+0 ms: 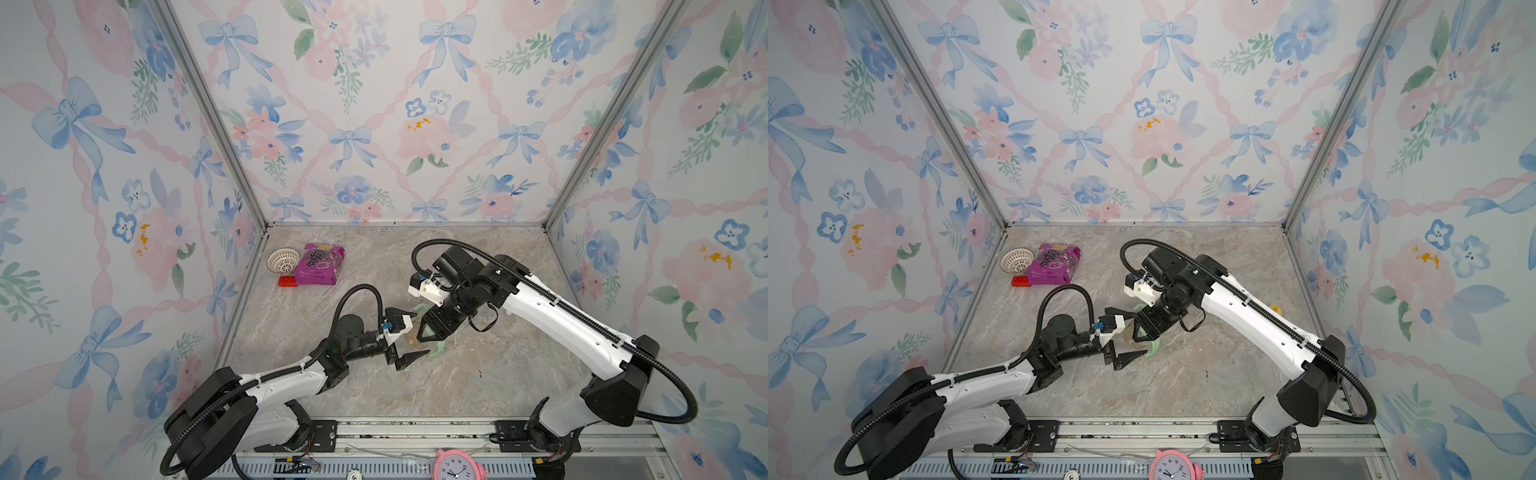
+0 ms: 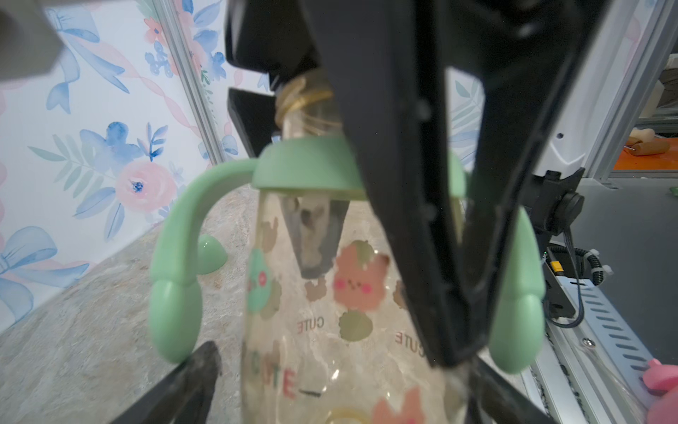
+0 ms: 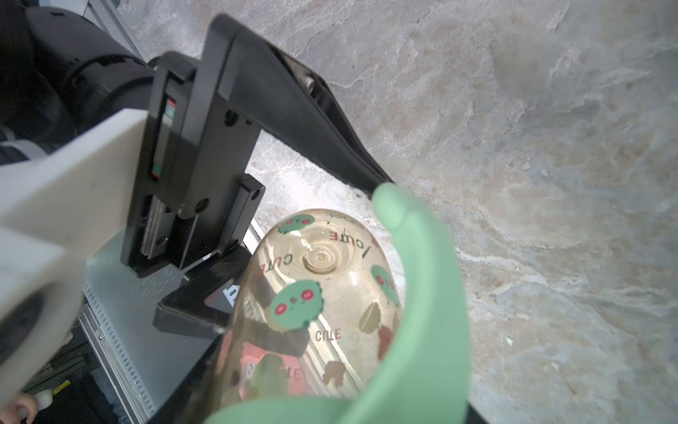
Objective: Assemble the baby bottles
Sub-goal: Pick up the baby bottle from the center of the board.
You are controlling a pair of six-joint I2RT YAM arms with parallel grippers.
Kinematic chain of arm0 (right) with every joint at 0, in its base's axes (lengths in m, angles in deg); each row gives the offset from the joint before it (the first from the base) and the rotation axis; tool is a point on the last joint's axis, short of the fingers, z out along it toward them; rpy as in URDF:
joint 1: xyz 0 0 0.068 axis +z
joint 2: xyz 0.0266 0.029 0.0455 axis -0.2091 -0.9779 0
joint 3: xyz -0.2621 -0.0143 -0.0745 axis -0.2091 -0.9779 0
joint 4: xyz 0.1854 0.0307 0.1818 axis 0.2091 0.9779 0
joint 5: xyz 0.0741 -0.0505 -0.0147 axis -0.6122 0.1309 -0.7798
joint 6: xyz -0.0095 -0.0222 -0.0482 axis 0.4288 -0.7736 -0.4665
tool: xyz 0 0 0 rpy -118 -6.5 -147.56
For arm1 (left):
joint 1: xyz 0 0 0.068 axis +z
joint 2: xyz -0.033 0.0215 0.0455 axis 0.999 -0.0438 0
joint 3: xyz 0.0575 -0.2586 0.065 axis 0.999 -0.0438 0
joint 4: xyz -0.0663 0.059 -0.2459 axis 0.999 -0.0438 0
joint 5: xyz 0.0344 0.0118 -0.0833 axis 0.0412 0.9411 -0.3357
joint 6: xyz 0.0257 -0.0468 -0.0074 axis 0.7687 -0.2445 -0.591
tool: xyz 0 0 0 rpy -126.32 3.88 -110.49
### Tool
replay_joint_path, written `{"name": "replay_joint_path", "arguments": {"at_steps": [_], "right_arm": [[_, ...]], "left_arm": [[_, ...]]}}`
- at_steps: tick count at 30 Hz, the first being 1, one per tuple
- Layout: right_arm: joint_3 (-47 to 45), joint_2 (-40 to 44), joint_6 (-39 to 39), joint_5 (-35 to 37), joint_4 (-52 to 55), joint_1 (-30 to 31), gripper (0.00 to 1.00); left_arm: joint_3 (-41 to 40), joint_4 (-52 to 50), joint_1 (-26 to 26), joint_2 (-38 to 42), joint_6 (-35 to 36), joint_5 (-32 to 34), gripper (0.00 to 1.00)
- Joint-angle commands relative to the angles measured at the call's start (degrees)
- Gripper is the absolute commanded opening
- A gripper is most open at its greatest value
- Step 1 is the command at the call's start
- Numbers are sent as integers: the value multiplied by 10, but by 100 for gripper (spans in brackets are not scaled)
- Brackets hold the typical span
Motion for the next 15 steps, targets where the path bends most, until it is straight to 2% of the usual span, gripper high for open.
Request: {"name": "replay_joint_path", "arguments": {"at_steps": [1,10,15], "right_arm": [[-5,7,-18,-3,3,9,19],[-3,-8,-24,-4,7,21,19],[-4,-18,-29,-9,17,25,19]], "left_arm": [[22,-33,-2,8,12,-18,98],[37,-54,0,-1,14,-25,98],[45,-64,-1,-6,19,-41,89]]}}
